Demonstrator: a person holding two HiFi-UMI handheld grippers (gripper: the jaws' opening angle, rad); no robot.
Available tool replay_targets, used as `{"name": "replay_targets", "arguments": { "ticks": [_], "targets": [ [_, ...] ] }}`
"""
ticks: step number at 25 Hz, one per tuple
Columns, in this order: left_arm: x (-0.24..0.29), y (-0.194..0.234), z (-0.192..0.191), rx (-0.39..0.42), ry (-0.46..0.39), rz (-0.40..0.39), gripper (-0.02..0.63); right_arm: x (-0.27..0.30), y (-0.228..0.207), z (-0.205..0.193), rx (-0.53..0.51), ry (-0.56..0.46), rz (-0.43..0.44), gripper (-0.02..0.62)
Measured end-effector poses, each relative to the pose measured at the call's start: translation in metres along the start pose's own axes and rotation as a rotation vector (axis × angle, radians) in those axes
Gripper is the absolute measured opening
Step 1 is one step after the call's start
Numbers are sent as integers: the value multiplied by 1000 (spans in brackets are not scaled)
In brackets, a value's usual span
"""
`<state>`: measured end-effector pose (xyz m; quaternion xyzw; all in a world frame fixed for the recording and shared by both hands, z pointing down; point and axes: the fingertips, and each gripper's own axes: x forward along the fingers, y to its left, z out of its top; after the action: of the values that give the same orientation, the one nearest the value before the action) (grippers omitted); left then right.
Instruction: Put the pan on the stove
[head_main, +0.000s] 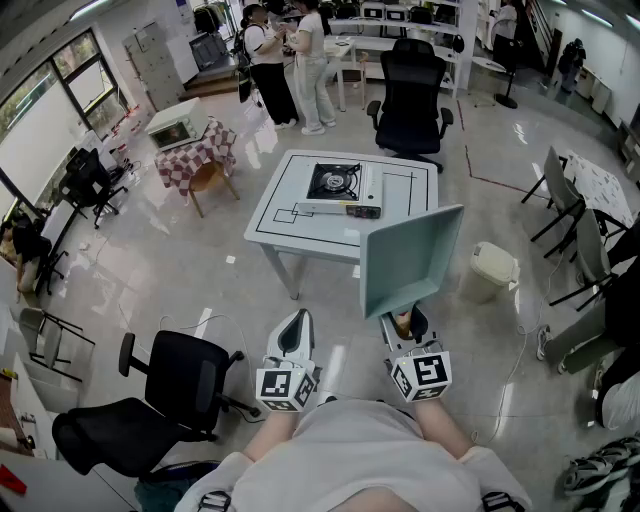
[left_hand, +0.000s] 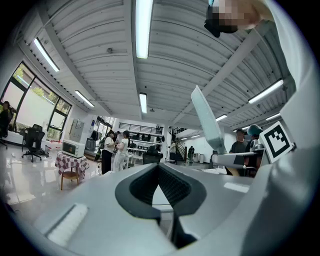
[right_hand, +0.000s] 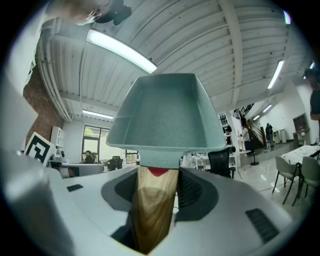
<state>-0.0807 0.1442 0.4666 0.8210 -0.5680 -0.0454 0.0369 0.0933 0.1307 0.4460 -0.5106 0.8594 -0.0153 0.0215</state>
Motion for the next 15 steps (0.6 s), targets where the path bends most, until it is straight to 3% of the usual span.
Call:
{"name": "replay_targets", "arguments": {
  "ticks": [15],
  "targets": [
    [1, -9, -6, 7, 7, 14, 11, -3, -6, 0, -16, -7, 11, 187]
  ]
}}
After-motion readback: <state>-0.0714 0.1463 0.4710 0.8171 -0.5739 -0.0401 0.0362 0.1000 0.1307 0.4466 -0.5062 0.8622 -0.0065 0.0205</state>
